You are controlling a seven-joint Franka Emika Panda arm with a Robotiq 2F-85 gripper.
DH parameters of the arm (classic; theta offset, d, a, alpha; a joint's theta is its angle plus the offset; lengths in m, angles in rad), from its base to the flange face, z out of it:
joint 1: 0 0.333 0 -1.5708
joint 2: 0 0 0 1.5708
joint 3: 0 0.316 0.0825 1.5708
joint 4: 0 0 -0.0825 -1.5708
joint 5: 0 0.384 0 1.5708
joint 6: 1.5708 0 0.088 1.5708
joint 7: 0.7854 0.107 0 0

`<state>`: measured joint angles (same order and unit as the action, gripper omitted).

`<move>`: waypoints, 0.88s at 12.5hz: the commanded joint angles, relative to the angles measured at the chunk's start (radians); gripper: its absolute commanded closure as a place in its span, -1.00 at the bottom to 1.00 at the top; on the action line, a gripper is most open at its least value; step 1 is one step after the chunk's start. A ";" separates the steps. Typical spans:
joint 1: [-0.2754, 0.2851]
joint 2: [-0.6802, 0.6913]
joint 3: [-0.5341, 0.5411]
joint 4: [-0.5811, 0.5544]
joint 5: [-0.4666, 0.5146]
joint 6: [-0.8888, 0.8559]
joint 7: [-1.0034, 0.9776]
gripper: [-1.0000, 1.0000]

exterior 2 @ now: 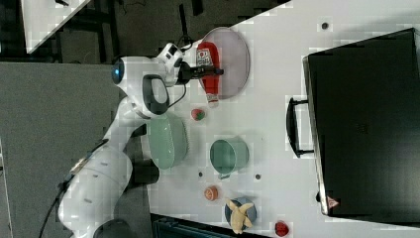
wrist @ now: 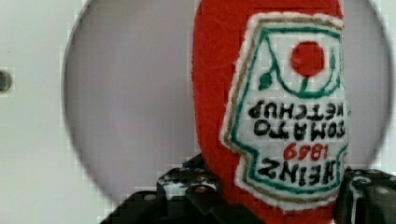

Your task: Pick ketchup from plate and place it on table.

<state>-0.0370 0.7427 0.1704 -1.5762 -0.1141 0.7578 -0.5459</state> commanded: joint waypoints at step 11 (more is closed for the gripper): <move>-0.146 -0.569 -0.038 -0.453 0.127 -0.109 0.013 -0.21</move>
<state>-0.1953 0.1267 0.1432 -1.9834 -0.0021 0.6440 -0.5444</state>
